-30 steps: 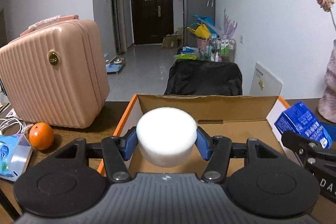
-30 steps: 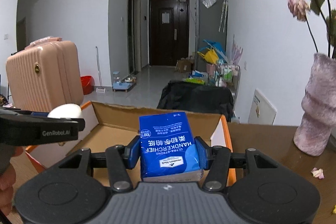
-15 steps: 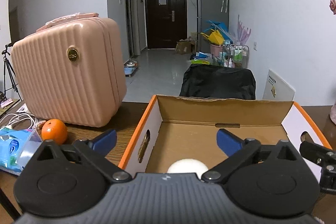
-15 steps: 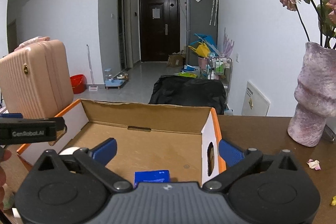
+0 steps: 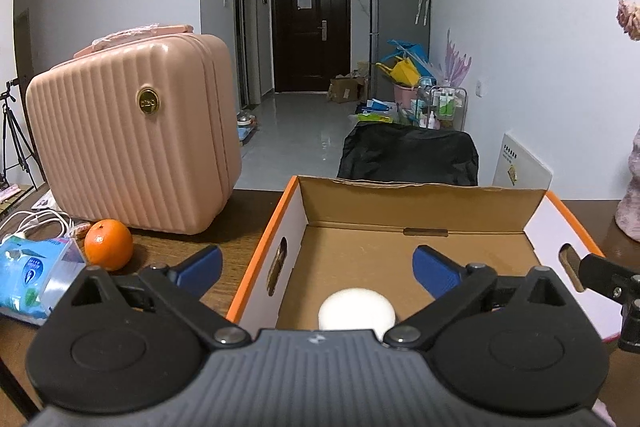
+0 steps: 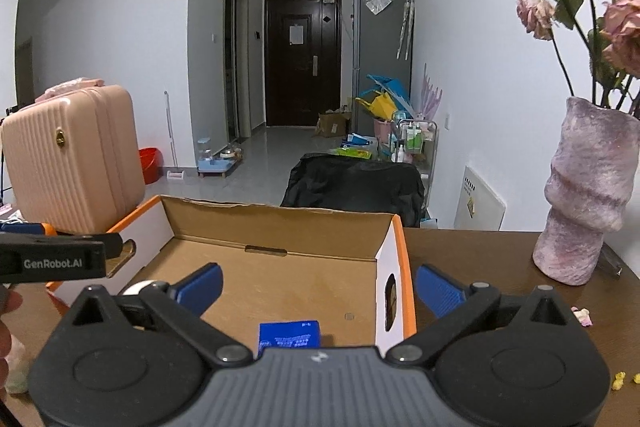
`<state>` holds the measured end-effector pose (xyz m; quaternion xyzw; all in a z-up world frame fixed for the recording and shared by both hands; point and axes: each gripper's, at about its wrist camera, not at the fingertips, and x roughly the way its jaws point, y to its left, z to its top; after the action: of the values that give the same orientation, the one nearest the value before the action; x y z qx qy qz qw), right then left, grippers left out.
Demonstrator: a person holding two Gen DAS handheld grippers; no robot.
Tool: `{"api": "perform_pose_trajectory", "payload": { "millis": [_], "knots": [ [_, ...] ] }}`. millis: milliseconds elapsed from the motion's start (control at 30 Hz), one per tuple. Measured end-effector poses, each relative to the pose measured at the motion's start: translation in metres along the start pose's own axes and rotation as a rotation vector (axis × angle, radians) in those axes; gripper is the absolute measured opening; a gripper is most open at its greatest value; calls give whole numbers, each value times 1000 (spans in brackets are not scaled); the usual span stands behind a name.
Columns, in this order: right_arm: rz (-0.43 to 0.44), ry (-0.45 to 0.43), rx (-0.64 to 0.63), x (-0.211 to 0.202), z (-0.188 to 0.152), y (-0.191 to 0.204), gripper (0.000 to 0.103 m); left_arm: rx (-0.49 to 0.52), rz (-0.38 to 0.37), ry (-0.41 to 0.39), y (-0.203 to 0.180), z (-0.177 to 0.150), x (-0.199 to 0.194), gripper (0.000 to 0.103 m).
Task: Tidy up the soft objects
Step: 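Open both tools to drop the sponge and tissue pack into the box, then withdraw both tools from the box back toward the plush toys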
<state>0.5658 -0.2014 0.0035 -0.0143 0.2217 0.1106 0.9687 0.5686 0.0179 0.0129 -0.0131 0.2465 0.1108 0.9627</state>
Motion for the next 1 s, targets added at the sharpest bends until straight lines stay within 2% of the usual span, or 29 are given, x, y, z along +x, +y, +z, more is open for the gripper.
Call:
{"api": "perform_pose_trajectory", "payload": {
  "millis": [567, 1000],
  "knots": [
    [1, -34, -7, -59, -12, 8, 103, 2, -27, -50, 9, -7, -64, 103],
    [-13, -20, -27, -109, -35, 12, 103, 17, -38, -63, 17, -25, -109, 103]
  ]
}}
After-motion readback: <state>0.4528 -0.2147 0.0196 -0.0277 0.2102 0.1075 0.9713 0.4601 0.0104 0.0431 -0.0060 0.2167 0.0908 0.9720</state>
